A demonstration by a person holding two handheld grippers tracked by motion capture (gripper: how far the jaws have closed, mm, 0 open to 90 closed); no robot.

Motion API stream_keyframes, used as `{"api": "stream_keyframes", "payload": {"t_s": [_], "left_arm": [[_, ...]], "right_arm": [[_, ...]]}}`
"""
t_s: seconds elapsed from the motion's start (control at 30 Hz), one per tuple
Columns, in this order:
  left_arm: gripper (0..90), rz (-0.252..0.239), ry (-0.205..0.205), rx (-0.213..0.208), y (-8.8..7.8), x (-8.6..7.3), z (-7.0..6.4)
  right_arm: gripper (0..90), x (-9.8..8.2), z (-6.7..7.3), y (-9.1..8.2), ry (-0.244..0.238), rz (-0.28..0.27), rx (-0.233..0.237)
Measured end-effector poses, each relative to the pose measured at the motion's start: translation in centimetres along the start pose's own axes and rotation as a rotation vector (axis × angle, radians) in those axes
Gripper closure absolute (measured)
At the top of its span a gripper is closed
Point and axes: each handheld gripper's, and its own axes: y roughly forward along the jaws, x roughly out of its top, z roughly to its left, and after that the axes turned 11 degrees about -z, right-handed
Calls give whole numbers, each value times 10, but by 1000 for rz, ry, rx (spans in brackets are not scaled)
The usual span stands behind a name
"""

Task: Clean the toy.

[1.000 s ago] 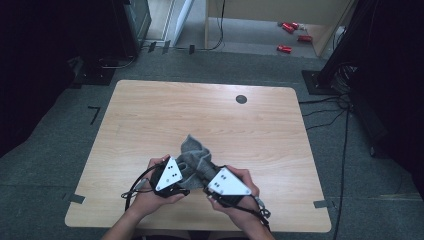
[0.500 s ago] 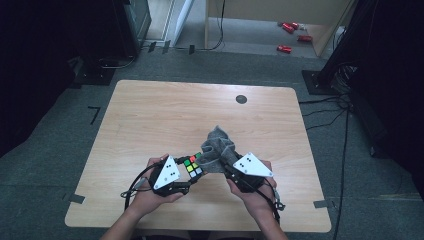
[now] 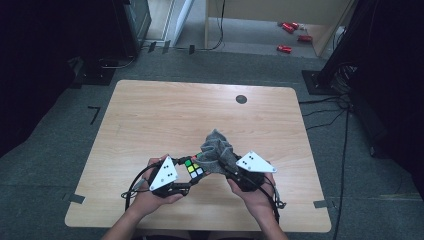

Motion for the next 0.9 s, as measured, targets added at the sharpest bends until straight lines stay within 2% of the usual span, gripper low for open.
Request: {"api": "stream_keyframes", "payload": {"t_s": [0.03,0.07,0.1,0.2,0.27,0.37,0.43,0.5,0.57,0.63,0.67,0.73,0.77,0.83,0.87,0.9], "left_arm": [[348,-1,1,0,0,-1,0],[348,-2,-1,2,0,-2,0],[348,-4,-2,3,0,-2,1],[348,-5,3,12,-2,-2,1],[348,-5,4,35,-3,-2,3],[348,-25,-18,39,-6,0,7],[348,-27,-20,41,-6,0,8],[348,-14,-13,38,-5,-1,7],[348,-1,-9,34,-3,-3,5],[348,-4,-6,26,-2,-2,3],[348,-12,-8,24,-2,-1,2],[348,-16,-29,16,-3,2,3],[348,-15,-26,27,-4,3,3],[348,-29,-43,30,-7,4,7],[348,-38,-53,33,-8,4,8],[348,-45,-58,35,-9,5,10]], "right_arm": [[636,1,0,-1,11,-12,17],[636,1,1,0,36,-33,55],[636,1,3,1,43,-37,81],[639,-8,8,9,45,-7,106],[639,-14,6,13,69,14,105],[637,-23,0,19,59,87,91],[637,-25,-5,18,72,96,76],[637,-20,-8,13,89,63,60],[637,-9,-6,6,85,-3,61],[637,1,1,0,69,-61,90],[637,3,3,0,60,-66,100],[637,0,9,3,43,-49,117],[637,-4,10,6,46,-39,114],[636,-12,5,11,90,-5,110],[636,-18,2,14,112,28,112],[636,-21,0,16,117,52,104]]}}
